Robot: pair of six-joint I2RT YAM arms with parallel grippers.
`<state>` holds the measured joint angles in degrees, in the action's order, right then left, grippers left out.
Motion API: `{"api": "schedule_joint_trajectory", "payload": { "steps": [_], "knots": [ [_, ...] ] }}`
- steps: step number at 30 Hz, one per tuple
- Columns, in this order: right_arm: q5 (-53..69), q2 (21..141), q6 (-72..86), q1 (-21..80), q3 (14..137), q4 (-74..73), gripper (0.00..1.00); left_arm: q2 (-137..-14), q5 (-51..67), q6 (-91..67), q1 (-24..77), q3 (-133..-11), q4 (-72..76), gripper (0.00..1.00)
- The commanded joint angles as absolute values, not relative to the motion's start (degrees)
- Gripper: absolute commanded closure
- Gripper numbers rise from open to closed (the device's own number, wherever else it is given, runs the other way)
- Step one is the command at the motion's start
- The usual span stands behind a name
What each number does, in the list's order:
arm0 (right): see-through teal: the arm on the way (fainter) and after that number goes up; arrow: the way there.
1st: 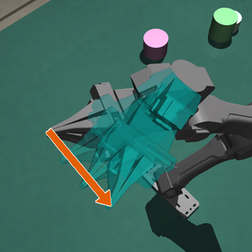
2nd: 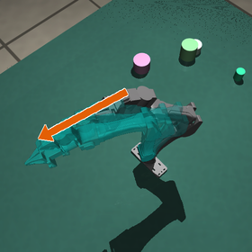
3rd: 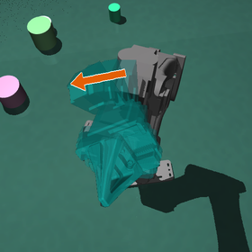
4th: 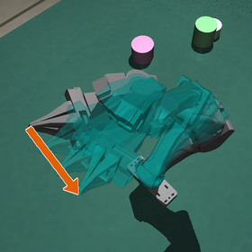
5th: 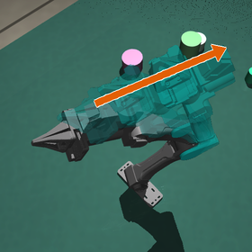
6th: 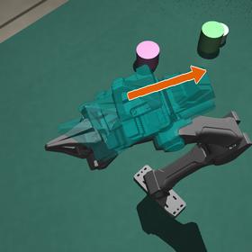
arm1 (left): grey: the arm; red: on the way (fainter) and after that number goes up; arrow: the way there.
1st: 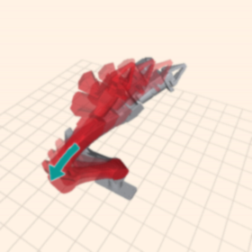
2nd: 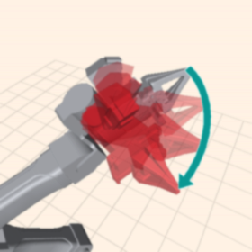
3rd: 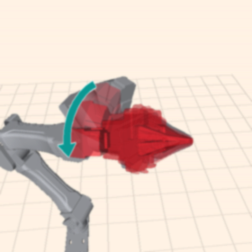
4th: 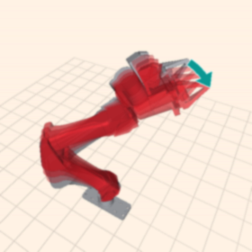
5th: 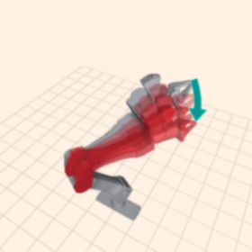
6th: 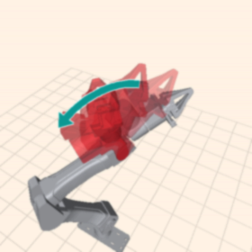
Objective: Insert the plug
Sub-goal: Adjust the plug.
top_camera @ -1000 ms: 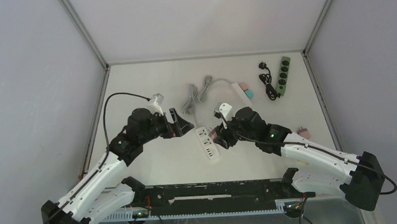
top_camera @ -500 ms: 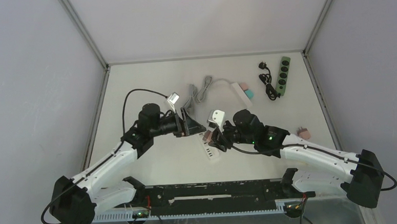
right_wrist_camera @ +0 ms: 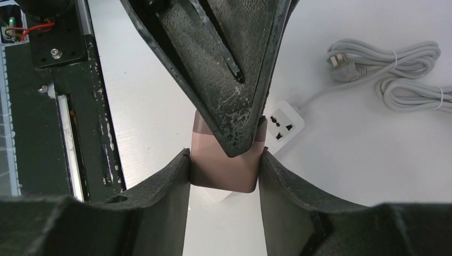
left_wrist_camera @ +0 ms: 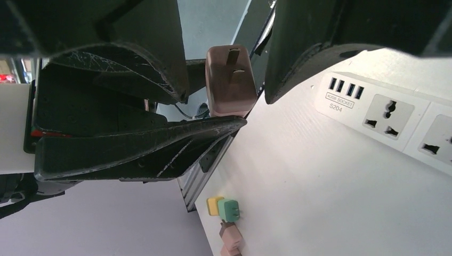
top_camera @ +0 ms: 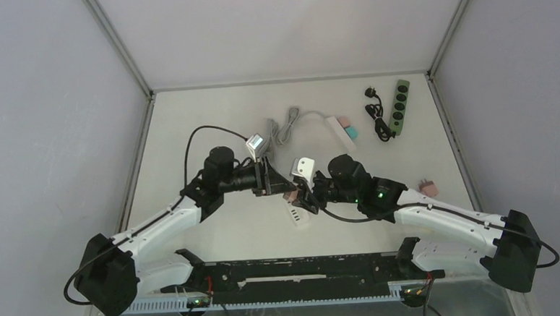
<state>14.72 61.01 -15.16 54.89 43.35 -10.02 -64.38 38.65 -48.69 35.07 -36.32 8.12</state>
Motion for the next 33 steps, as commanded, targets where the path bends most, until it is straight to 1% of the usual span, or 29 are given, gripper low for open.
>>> {"api": "schedule_joint_trajectory", "payload": {
  "steps": [1,3,7,8,11,12,13,14,18,20,22,27,29,33],
  "knots": [
    [14.9,60.78,-17.01,55.39,45.97,-7.25,0.68,-65.04,41.2,-49.39,35.94,-35.42,11.91,0.43],
    [14.44,60.88,-17.65,55.46,46.01,-7.5,0.68,-65.06,41.09,-49.46,35.95,-35.5,12.13,0.48],
    [13.82,60.74,-18.17,55.42,45.93,-7.73,0.67,-65.08,40.61,-50.3,35.96,-35.35,13.39,0.64],
    [13.71,60.65,-18.19,55.4,45.95,-7.72,0.67,-65.12,40.61,-50.65,35.99,-35.27,13.84,0.69],
    [13.27,60.48,-17.71,55.38,45.92,-7.5,0.64,-64.78,40.43,-51.82,35.95,-34.52,15.99,0.84],
    [13.07,60.47,-17.43,55.43,45.93,-7.43,0.61,-64.47,40.25,-52.23,35.95,-34.21,16.9,0.89],
    [12.97,60.39,-17.07,55.39,45.99,-7.39,0.57,-64.06,39.91,-52.64,35.95,-33.81,17.87,0.91],
    [12.86,60.27,-16.6,55.38,45.95,-7.38,0.53,-63.62,39.45,-52.8,35.95,-33.42,18.48,0.93],
    [11.21,59.31,-13.3,55.35,45.9,-7.62,0.3,-61.51,36.51,-52.31,35.86,-32.34,18.76,0.96],
    [9.46,58.67,-10.81,55.05,46.04,-7.84,0.22,-60.6,35.12,-52.21,35.82,-31.81,19.12,0.97],
    [9.71,57.46,-7.79,54.52,45.9,-8.25,0.17,-59.57,33.57,-52.36,35.77,-30.98,19.87,0.98],
    [10.31,54.11,2.03,52.87,45.95,-7.32,0.11,-55.93,29.02,-52.91,35.77,-28.92,23.08,1.0],
    [10.29,52.84,5.92,52.15,45.92,-6.64,0.05,-54.32,26.52,-52.88,35.77,-28.12,23.42,1.0],
    [8.85,50.89,13.33,51.43,45.93,-4.97,0.04,-50.94,22.22,-53.11,35.77,-26.44,24.21,1.0]
  ]
}}
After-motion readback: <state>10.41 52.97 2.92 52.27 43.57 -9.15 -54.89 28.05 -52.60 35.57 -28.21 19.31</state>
